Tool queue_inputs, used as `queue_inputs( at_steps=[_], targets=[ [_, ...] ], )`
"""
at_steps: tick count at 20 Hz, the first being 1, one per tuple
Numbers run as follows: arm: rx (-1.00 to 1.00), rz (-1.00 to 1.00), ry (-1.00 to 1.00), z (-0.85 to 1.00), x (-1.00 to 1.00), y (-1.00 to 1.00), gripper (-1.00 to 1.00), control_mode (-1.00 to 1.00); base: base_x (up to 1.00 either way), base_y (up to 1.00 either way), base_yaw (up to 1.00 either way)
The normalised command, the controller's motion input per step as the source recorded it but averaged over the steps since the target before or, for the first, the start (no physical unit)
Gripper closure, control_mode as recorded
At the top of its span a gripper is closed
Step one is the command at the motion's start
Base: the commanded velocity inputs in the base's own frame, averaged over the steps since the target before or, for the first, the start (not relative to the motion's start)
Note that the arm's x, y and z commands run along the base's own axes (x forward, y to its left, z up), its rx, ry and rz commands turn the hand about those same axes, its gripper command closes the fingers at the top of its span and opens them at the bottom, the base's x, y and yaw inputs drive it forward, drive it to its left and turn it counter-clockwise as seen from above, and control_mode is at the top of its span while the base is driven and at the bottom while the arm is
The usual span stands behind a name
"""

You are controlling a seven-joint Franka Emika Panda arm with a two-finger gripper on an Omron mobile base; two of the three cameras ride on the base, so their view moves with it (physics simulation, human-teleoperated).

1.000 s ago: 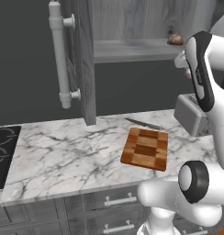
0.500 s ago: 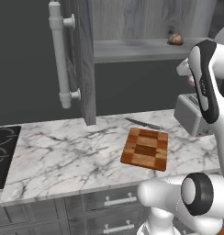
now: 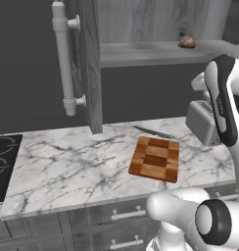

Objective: Pick the bread, place it on the cutting board, pick the jam, place it on the counter, and close the cabinet.

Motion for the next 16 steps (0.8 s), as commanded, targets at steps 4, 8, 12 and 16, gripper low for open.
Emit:
queue_inputs(
  at_steps=[4,8,12,16],
  targets=[
    [-0.01,0.0,0.0,-0.27,-0.13,0.0,1.0,-1.0,0.0,0.0,0.0],
    [0.0,0.0,0.0,-0.31,-0.11,0.0,1.0,-1.0,0.0,0.0,0.0],
    [0.0,0.0,0.0,-0.31,-0.14,0.0,1.0,-1.0,0.0,0.0,0.0],
    [0.0,0.0,0.0,-0.2,-0.09,0.0,1.0,-1.0,0.0,0.0,0.0]
  ],
)
